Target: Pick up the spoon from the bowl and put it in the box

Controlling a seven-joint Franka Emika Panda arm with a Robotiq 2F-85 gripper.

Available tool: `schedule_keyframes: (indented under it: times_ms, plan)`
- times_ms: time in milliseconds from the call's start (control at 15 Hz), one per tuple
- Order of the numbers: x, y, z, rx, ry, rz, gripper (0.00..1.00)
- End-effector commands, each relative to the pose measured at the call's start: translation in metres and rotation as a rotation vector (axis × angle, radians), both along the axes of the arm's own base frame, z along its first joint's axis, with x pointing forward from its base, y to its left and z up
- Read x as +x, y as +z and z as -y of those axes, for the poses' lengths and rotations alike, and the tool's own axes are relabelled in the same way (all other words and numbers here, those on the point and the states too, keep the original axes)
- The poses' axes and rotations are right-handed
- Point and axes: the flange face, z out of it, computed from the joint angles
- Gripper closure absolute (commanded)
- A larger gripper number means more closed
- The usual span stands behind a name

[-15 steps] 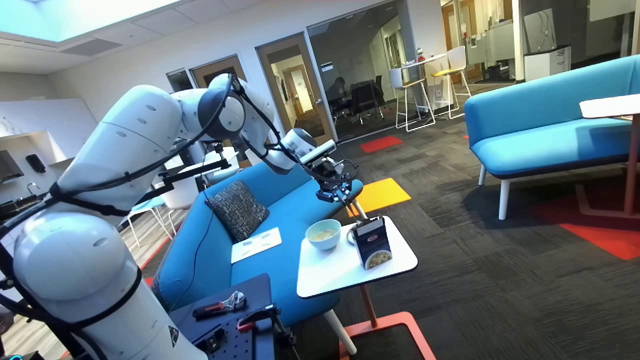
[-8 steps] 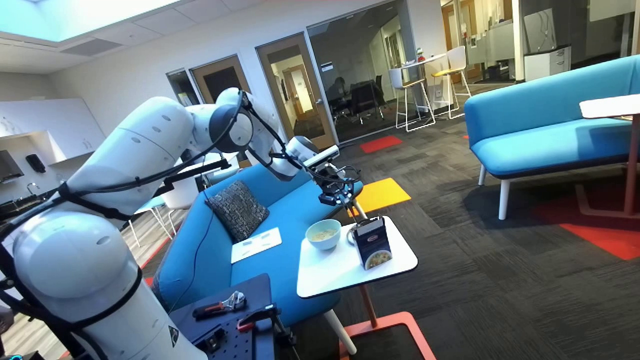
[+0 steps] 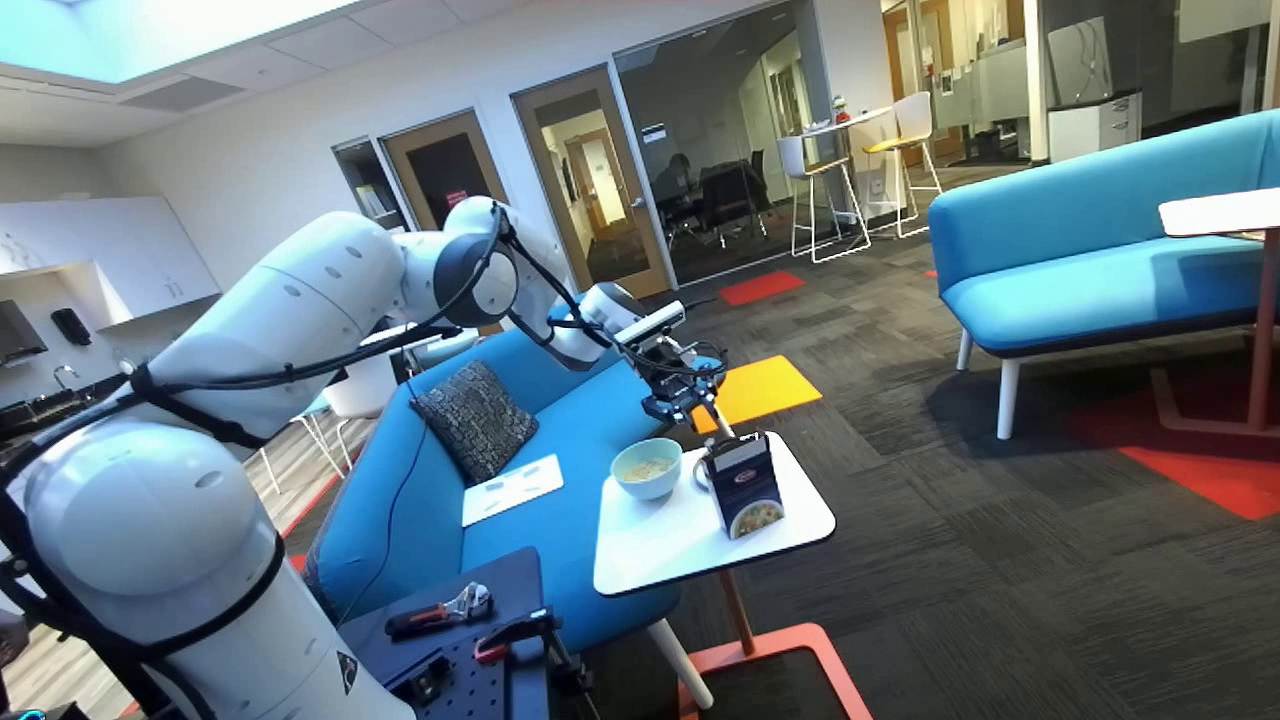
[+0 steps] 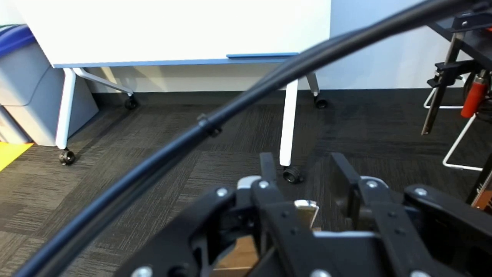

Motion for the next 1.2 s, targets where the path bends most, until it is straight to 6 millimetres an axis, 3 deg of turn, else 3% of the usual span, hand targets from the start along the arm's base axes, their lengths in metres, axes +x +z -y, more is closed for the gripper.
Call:
schedule_keyframes:
  times_ms: [0, 267, 600, 933, 1133]
  plan:
    - [0.007, 0.011, -0.006, -0.011, -0.012, 0.026, 0.27]
    - [0.012, 0.037, -0.004, 0.008, -0.029, 0.060, 0.01]
    - [0.013, 0.091, 0.010, 0.105, -0.073, 0.096, 0.00]
    - [-0.005, 0.156, 0.023, 0.302, -0.148, 0.154, 0.00]
    - [-0.019, 0.182, 0.037, 0.387, -0.179, 0.187, 0.00]
